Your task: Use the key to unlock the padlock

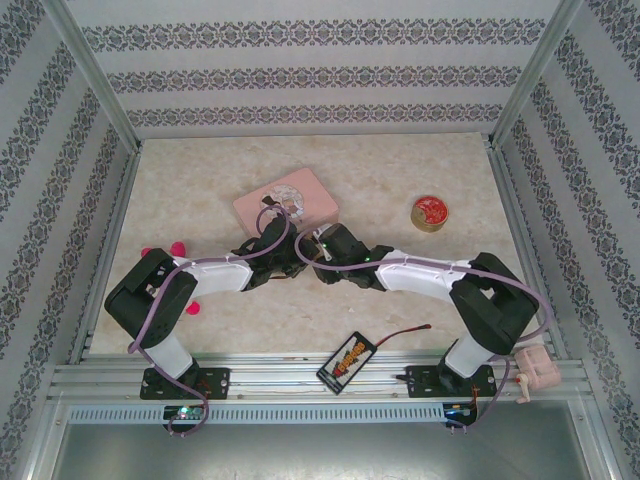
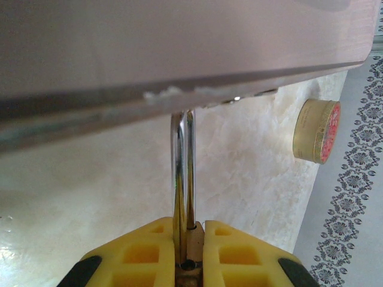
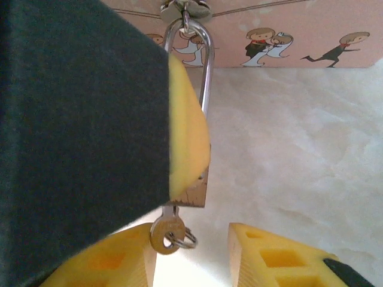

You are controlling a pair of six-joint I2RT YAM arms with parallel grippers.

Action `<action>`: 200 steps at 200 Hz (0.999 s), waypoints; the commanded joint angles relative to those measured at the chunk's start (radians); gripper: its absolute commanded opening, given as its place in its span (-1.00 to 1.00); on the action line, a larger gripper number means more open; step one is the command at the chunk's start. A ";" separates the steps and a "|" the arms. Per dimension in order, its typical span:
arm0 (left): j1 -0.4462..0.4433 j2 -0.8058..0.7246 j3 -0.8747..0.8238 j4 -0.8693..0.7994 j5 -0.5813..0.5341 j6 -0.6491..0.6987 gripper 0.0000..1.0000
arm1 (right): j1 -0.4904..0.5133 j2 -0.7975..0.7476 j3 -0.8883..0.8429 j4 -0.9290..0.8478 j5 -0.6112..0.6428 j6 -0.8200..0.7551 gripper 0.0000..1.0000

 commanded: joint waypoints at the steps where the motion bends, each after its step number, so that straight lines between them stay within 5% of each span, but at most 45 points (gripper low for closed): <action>1: 0.006 0.006 0.005 0.002 0.041 -0.025 -0.98 | 0.016 0.037 0.037 -0.007 0.050 -0.042 -0.28; 44: 0.005 0.021 0.016 0.012 0.060 -0.033 -0.98 | 0.021 0.095 0.070 -0.007 0.108 -0.084 -0.36; 71: 0.006 0.021 0.018 0.012 0.063 -0.034 -0.98 | 0.012 0.092 0.056 0.022 0.091 -0.081 -0.75; 87: 0.005 0.015 0.015 0.006 0.061 -0.033 -0.95 | -0.010 0.077 0.041 0.049 0.025 -0.059 -1.00; 129: 0.006 0.003 0.005 0.004 0.052 -0.028 -0.54 | -0.140 0.044 -0.009 0.140 -0.310 0.087 -1.00; 163: 0.005 -0.018 -0.001 -0.009 0.035 -0.017 -0.38 | -0.251 0.088 -0.032 0.214 -0.584 0.273 -1.00; 200: 0.005 -0.037 -0.003 -0.028 0.016 -0.005 -0.20 | -0.327 0.130 -0.099 0.382 -0.745 0.415 -1.00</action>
